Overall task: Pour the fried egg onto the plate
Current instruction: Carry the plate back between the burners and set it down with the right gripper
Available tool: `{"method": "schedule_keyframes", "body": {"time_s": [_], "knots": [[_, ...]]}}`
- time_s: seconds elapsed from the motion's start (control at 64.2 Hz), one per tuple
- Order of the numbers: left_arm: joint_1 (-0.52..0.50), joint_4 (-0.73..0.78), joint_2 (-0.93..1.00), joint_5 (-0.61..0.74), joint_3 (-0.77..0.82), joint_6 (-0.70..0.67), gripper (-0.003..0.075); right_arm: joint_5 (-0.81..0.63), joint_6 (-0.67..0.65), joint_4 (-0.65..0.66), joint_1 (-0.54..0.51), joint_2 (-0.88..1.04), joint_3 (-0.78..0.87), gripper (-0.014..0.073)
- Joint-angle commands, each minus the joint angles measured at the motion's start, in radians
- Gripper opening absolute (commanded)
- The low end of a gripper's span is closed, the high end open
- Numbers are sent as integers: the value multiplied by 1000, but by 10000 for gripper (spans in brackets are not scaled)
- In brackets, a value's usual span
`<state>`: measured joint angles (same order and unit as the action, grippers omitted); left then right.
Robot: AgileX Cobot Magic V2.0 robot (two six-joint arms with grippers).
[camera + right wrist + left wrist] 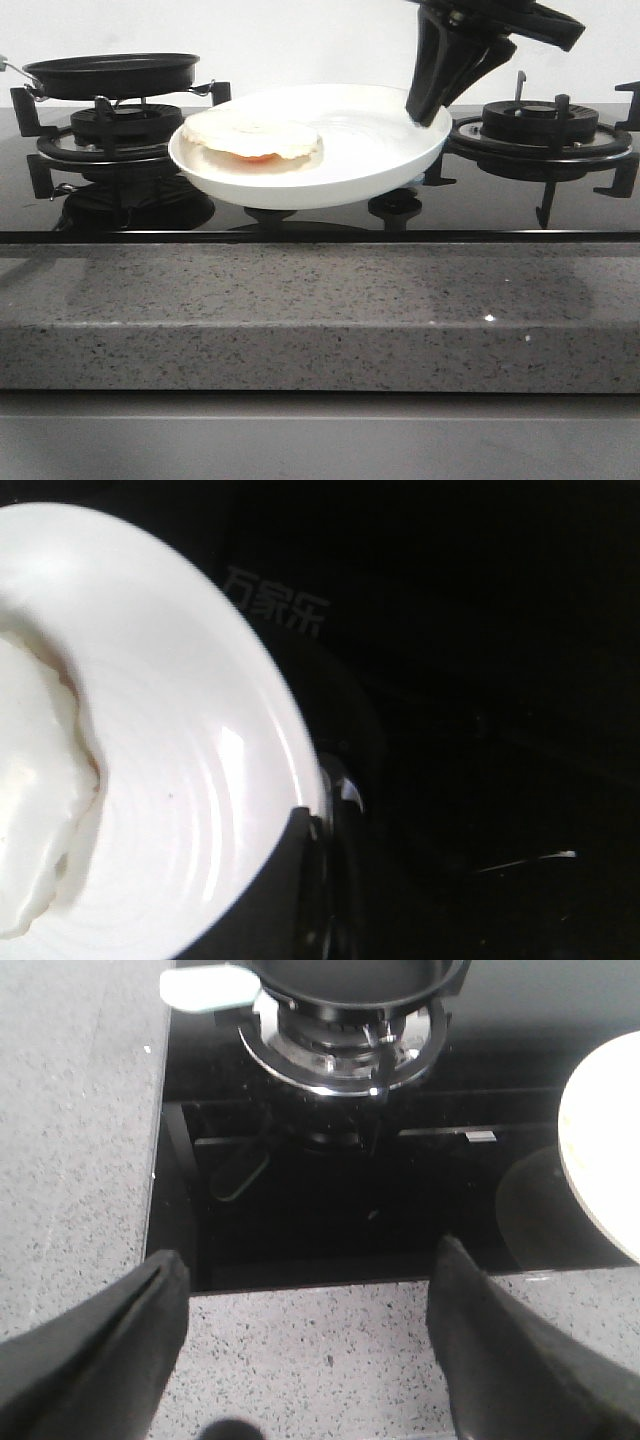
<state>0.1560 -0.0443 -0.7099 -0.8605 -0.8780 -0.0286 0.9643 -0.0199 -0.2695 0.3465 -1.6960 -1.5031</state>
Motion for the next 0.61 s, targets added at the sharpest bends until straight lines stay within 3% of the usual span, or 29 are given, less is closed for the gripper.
{"method": "schedule_keyframes", "body": {"time_s": [0.0,0.234,0.467,0.592], "knots": [[-2,-2,3,53,-25,-11,492,-50,6,-13,-9,45,-64,-69],[-2,-2,3,53,-25,-11,492,-94,-51,-37,-79,15,-214,-69],[-2,-2,3,53,-25,-11,492,-4,-89,-46,-120,-119,-399,-69],[-2,-2,3,53,-25,-11,492,28,-179,-43,-133,-210,-470,-69]]}}
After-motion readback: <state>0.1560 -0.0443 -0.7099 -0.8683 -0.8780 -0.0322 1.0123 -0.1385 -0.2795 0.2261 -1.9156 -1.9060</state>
